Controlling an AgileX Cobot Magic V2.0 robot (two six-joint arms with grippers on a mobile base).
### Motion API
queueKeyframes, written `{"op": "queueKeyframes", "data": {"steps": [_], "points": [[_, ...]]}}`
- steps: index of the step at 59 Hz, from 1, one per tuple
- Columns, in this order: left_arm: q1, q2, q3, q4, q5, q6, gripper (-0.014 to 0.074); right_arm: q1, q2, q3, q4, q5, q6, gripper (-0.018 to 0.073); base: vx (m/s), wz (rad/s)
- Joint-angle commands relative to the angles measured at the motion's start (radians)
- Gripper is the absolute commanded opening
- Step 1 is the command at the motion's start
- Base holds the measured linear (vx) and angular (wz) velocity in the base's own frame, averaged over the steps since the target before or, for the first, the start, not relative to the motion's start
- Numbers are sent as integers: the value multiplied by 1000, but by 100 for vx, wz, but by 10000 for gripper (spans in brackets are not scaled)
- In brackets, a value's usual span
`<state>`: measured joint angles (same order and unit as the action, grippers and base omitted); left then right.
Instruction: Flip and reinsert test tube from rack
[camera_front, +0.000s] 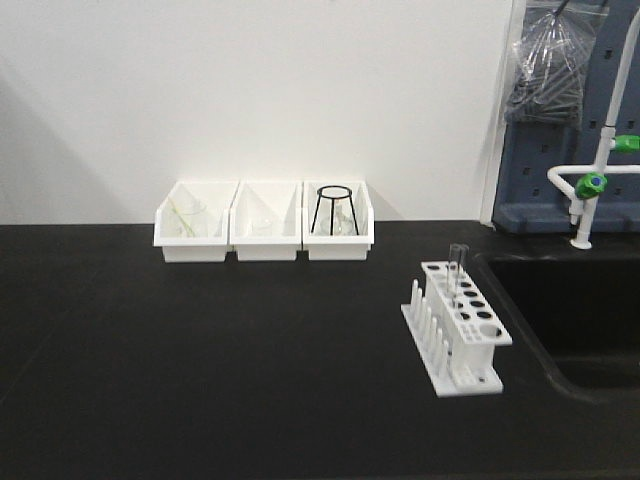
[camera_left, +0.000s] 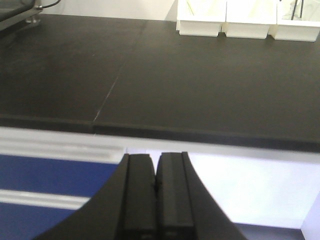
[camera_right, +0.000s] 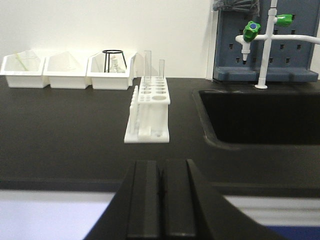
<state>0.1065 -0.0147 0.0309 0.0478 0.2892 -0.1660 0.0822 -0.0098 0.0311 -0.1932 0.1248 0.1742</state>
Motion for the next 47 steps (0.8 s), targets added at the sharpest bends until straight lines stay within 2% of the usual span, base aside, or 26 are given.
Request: {"op": "queueKeyframes", "data": {"steps": [1,29,47], "points": [[-7,-3,2,-4,-87,0,-6,-2,-11,0,-3,-81,-11,-9,50,-6],[-7,-3,2,-4,-87,0,-6,-2,-11,0,-3,-81,-11,-9,47,-3],[-7,-3,2,-4,-87,0,-6,-2,-11,0,-3,-81,-11,-9,33,-3]]}}
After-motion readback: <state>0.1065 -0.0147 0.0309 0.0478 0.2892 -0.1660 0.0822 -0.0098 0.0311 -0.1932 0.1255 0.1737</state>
